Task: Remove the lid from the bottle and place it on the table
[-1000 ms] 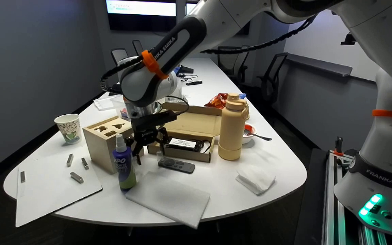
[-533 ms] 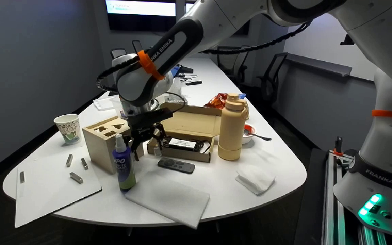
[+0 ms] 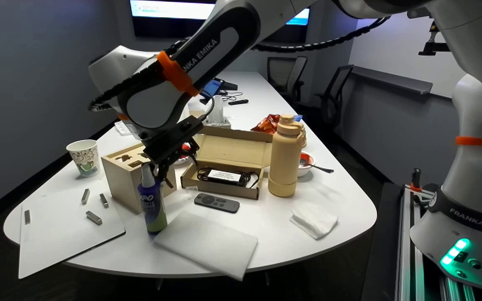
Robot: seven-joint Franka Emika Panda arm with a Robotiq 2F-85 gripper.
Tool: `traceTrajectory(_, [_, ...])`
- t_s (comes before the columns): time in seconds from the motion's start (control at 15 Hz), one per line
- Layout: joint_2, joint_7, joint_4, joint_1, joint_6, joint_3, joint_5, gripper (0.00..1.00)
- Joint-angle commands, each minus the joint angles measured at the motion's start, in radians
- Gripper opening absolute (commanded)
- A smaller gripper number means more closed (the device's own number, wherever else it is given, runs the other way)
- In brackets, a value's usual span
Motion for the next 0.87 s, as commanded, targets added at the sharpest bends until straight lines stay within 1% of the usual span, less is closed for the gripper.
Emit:
traceTrajectory(0.0, [-0.05, 0.052, -0.008, 0.038, -0.036, 0.009, -0.092, 1.0])
traceTrajectory(0.27, [-0.101, 0.076, -0.021, 0.031, -0.023, 0.03, -0.104, 1.0])
traceTrajectory(0.8, [-0.17, 0.138, -0.031, 0.003, -0.013, 0.039, -0.098, 1.0])
